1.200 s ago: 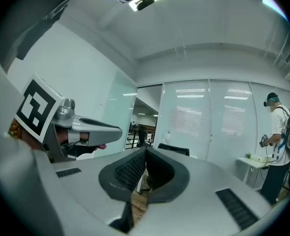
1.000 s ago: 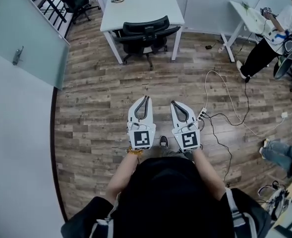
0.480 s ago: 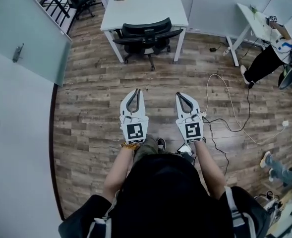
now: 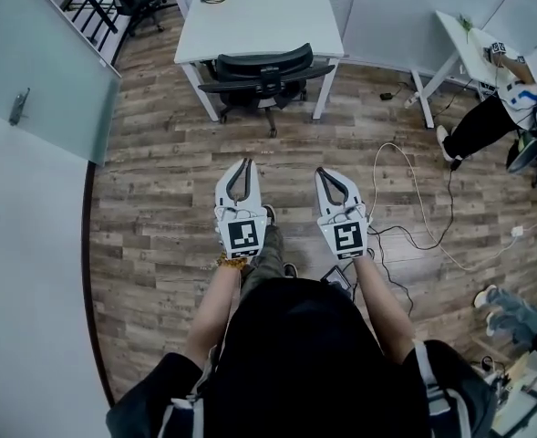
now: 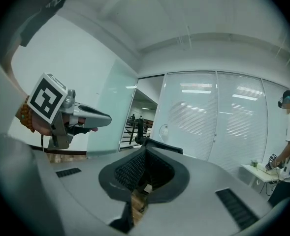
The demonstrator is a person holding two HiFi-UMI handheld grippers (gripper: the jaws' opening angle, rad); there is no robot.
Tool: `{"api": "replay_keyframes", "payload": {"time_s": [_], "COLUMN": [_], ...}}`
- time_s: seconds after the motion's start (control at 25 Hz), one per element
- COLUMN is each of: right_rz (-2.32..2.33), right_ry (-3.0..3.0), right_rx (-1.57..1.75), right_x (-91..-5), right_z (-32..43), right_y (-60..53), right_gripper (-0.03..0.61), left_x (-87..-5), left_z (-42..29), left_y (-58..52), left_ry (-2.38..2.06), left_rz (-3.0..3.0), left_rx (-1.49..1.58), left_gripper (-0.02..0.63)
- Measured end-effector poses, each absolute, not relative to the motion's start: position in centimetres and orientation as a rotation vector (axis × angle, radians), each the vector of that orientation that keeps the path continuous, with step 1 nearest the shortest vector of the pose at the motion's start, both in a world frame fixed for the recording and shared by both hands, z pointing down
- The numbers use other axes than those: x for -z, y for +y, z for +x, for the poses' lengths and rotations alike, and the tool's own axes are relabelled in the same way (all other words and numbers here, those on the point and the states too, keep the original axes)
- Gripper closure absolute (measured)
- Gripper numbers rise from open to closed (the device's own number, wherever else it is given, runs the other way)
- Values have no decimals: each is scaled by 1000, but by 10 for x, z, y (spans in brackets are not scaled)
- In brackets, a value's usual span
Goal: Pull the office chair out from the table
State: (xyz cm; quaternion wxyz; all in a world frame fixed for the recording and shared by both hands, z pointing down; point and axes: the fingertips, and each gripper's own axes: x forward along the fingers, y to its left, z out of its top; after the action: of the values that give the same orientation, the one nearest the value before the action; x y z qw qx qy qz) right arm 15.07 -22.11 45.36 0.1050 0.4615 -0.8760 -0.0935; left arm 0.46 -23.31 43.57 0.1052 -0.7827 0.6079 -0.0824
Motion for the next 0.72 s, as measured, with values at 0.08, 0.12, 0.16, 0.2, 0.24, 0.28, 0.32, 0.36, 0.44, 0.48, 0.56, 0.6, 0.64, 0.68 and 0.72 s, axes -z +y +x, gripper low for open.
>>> {"api": "replay_keyframes", "payload": {"time_s": [0.08, 0.12, 0.16, 0.2, 0.24, 0.28, 0.32, 0.36, 0.44, 0.48, 0.56, 0.6, 0.64, 0.68, 0.72], "right_rz": [1336, 1330, 1325, 1321, 1318, 1317, 1317, 1317, 1317, 1317, 1312, 1303, 1285, 1263, 1243], "right_ry": [-2573, -2567, -2560, -2552, -2547, -2544, -2542, -2542, -2535, -2530, -2521, -2518, -2514, -2508, -2500], "right_rx": [291, 296, 298, 298, 297, 297, 298, 301, 311, 315, 316, 316, 319, 324, 330], "right_x": [-455, -455, -456, -456, -456, -455, -454, -453, -452, -452, -452, -453, -456, -459, -461], "right_z": [146, 144, 142, 140, 138, 136, 132, 129, 123, 119, 113, 110, 106, 103, 99], "right_y": [-237, -246, -256, -266, -276, -286, -296, -305, -325, -335, -355, -365, -374, -383, -391], "right_gripper": [572, 572, 572, 572, 572, 572, 572, 571, 572, 572, 572, 572, 571, 572, 571], "left_x": [-436, -436, -436, -436, -435, -434, -434, -434, -435, -435, -437, -439, -442, -445, -446], "left_z": [2, 1, 0, -1, -2, -4, -6, -9, -17, -22, -32, -36, -40, -43, -47], "left_y": [-253, -263, -273, -284, -293, -302, -311, -319, -337, -346, -366, -376, -385, -394, -403], "left_ry": [1782, 1775, 1767, 1760, 1751, 1741, 1731, 1722, 1717, 1718, 1723, 1725, 1727, 1729, 1730], "left_rz": [-2311, -2312, -2315, -2318, -2321, -2321, -2321, -2320, -2320, -2320, -2320, -2321, -2324, -2327, -2326], "left_rx": [235, 235, 237, 239, 242, 247, 253, 258, 263, 265, 269, 272, 275, 277, 278], "left_gripper": [577, 577, 577, 577, 577, 577, 577, 577, 577, 577, 577, 577, 577, 577, 577]}}
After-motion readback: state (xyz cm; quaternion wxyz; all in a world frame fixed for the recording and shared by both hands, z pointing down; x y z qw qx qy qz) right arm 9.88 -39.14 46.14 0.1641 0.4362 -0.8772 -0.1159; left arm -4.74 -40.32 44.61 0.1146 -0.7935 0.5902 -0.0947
